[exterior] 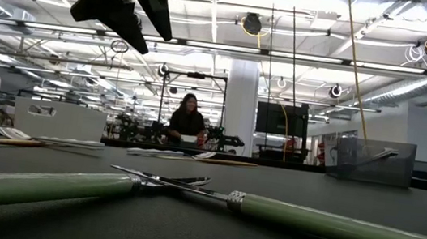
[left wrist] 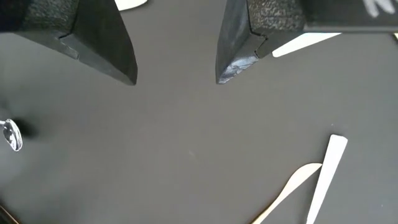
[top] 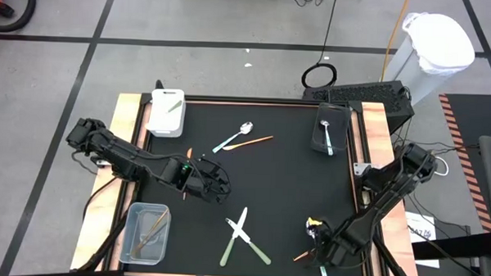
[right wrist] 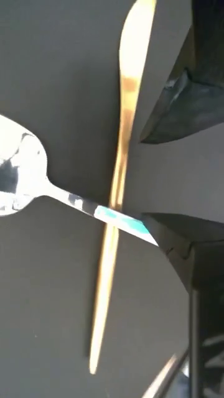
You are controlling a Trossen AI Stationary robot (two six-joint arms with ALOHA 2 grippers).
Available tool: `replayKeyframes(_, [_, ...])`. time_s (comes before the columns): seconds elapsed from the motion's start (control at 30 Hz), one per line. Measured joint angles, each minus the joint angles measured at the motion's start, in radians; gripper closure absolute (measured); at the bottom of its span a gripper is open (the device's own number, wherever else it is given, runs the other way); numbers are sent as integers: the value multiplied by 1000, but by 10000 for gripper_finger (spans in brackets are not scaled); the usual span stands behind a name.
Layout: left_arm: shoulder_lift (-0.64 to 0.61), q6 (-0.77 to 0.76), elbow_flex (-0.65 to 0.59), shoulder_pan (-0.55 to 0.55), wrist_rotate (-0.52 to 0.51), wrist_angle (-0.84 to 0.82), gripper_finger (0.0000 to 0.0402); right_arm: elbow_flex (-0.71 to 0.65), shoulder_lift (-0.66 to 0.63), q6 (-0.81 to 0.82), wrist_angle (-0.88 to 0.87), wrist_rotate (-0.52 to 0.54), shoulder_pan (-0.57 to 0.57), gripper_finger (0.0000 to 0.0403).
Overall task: Sort silverware by color (type)
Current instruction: Put the blue spoon into the black bin
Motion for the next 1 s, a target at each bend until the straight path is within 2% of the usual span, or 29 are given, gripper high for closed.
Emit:
replayKeyframes(0.1, [0,0,0,0,0,0,183,0,-27,12,3,7,0,205])
replayKeyframes(0.23, [0,1,0,5,0,0,183,0,-28,37,11,98,-2,211])
replayKeyframes(0.5, [0,7,0,24,7,2,183,3,65,24,81,105,-54,234])
replayKeyframes(0.63, [0,27,0,24,36,-3,183,5,94,56,74,101,-62,271])
replayKeyframes(0.87, [0,26,0,7,43,-7,183,0,68,53,42,103,-78,384])
replayKeyframes(1.0, [0,27,0,1,42,-10,183,-3,9,42,44,212,-96,377])
